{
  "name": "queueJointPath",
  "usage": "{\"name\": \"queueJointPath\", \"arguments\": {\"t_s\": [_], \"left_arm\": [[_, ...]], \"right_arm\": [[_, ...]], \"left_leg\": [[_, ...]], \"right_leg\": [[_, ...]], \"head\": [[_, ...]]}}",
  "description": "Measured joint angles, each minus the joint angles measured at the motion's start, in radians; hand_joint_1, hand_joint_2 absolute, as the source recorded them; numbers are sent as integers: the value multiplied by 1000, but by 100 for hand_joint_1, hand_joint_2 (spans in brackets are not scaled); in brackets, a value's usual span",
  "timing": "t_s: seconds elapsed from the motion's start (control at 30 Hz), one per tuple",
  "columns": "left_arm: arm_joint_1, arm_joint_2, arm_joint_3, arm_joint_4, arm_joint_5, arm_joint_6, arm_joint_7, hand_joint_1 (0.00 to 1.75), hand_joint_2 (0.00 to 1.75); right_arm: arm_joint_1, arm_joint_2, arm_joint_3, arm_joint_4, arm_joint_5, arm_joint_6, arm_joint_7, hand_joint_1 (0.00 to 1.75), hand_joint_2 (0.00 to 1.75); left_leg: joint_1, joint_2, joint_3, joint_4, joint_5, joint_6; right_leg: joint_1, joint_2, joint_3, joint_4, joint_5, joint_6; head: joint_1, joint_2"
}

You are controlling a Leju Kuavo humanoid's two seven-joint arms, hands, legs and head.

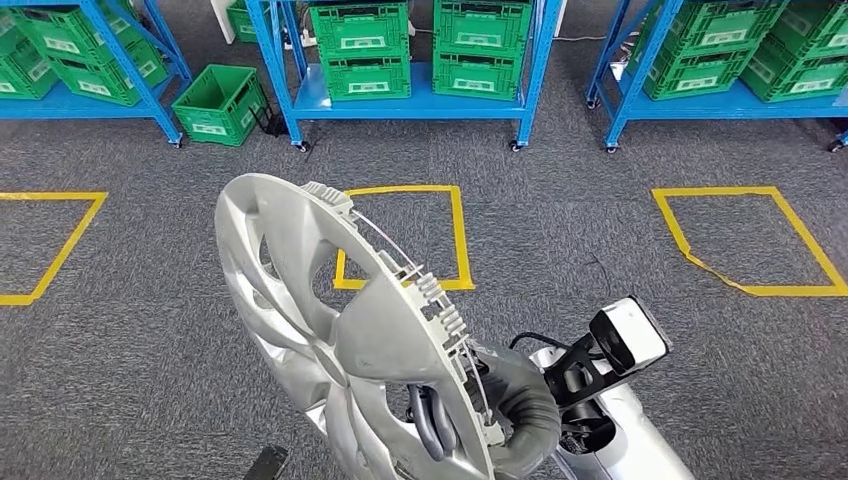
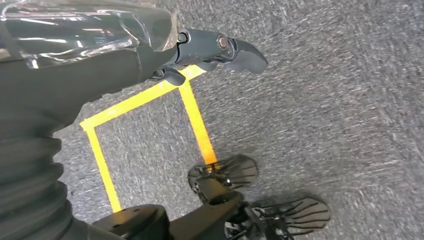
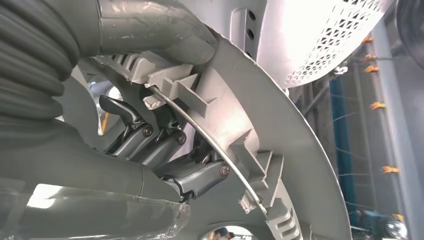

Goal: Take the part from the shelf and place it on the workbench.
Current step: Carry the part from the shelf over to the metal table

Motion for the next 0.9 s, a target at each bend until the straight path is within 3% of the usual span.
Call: {"name": "queueJointPath", "arguments": {"t_s": [0.07,0.13,0.17,0.23,0.27,0.3,0.33,0.37,0.43,0.47,0.5,0.63,0.7,0.77,0.83,0.87,0.9], "left_arm": [[-2,1,0,1,-3,0,1,0,175],[-6,0,1,1,-5,-1,1,0,175],[-7,0,1,2,-7,-2,1,0,175],[-7,0,1,4,-11,-5,1,0,175],[-7,0,1,6,-12,-7,1,0,175],[-7,0,2,7,-13,-9,1,0,175],[-7,0,4,7,-13,-10,1,0,175],[-7,0,7,8,-14,-10,1,0,175],[-7,2,13,10,-14,-10,0,0,175],[-8,3,16,12,-15,-10,-1,0,175],[-9,4,19,13,-15,-11,-1,0,175],[-10,4,20,13,-15,-11,-2,0,175],[-10,3,23,14,-16,-12,-2,0,175],[-10,0,26,14,-17,-13,-2,0,175],[-9,-4,27,14,-17,-13,-2,0,175],[-9,-6,28,15,-17,-14,-2,0,175],[-9,-8,29,15,-17,-14,-2,0,175]], "right_arm": [[-1,2,-1,-2,2,-1,-1,175,175],[-3,6,-4,-3,15,0,-9,175,175],[-3,8,-6,-3,29,1,-17,175,175],[-2,11,-9,-4,56,7,-33,175,175],[-2,11,-9,-4,64,9,-38,175,175],[-2,11,-8,-4,66,10,-42,175,175],[-2,12,-7,-4,66,10,-45,175,175],[-3,12,-7,-4,65,10,-47,175,175],[-7,14,-6,-4,63,8,-50,175,175],[-9,15,-6,-4,62,6,-51,175,175],[-9,16,-5,-5,61,5,-51,175,175],[-10,16,-5,-5,61,4,-53,175,175],[-11,16,-5,-5,65,4,-54,175,175],[-15,15,-5,-5,70,7,-57,175,175],[-17,12,-4,-5,72,9,-57,175,175],[-17,11,-3,-4,73,10,-57,175,175],[-17,9,-2,-3,74,10,-57,175,175]], "left_leg": [[1,5,0,18,-7,-9],[6,7,-31,80,-3,-16],[8,7,-64,134,-19,-22],[11,7,-146,250,-83,-33],[12,7,-182,288,-110,-35],[12,7,-203,296,-113,-34],[12,7,-209,272,-91,-31],[10,7,-199,218,-46,-23],[3,8,-165,94,44,1],[-3,9,-153,54,69,10],[-7,9,-150,38,77,16],[-12,9,-150,35,76,18],[-11,8,-142,22,90,26],[-8,8,-127,-2,113,37],[-5,8,-122,-12,123,38],[-5,7,-122,-11,123,37],[-4,5,-123,-9,121,35]], "right_leg": [[0,6,9,4,6,-27],[-3,11,18,2,-4,-40],[-4,13,23,2,-9,-47],[-2,17,31,1,-19,-56],[-1,19,35,2,-24,-58],[1,21,38,2,-28,-59],[4,24,43,1,-31,-59],[7,25,48,1,-33,-59],[11,27,56,-2,-36,-58],[11,28,58,-4,-36,-55],[10,28,58,-6,-35,-52],[7,29,58,-9,-34,-47],[8,27,54,-1,-40,-42],[8,23,16,91,-86,-42],[7,22,-37,224,-145,-44],[5,21,-44,250,-155,-38],[3,21,-32,239,-150,-30]], "head": [[-2,0],[-2,0],[-2,0],[-2,0],[-2,0],[-2,0],[-2,0],[-2,0],[-1,0],[-1,0],[-1,0],[-2,0],[-1,0],[0,0],[0,0],[0,0],[0,0]]}}
